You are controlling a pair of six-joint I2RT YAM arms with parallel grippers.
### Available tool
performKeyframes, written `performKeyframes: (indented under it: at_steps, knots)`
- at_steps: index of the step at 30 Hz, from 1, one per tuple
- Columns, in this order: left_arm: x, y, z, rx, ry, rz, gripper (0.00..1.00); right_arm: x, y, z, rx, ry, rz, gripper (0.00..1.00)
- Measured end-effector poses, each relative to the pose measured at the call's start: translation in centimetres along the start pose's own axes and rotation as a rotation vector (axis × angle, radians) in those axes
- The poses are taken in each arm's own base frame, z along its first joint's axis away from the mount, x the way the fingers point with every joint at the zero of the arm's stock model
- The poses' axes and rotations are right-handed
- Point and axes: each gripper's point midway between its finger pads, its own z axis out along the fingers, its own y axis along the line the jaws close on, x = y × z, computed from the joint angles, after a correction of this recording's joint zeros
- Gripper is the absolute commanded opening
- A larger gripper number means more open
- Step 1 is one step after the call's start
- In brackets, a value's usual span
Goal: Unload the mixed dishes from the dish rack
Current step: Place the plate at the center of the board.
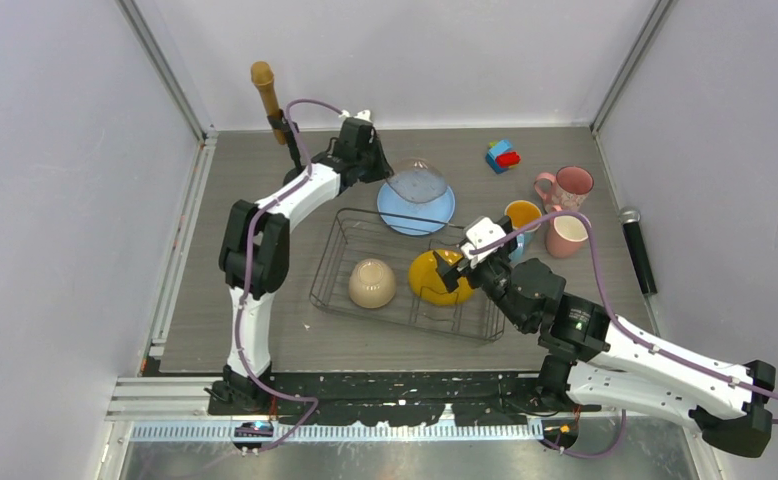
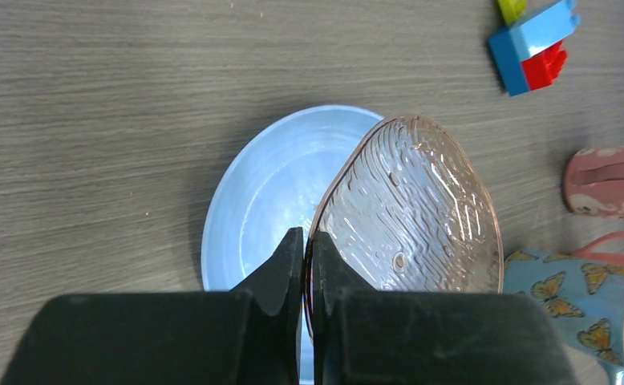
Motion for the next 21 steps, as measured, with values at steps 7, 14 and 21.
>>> performKeyframes:
  at_steps: [7, 14, 21]
  knots:
    - [1.7, 1.1, 0.3, -0.018, 0.053, 0.040, 0.00, 0.1, -0.3, -0.1, 0.029, 0.006, 0.046, 1.00]
    - [3.7, 2.3, 0.2, -0.050, 0.111, 0.046, 0.05, 0.2, -0.6, -0.1, 0.046, 0.009, 0.049, 1.00]
    - [4.2, 2.3, 0.4, -0.044, 0.137, 0.043, 0.18, 0.4, -1.6, 0.0, 0.105, 0.025, 0.106, 1.00]
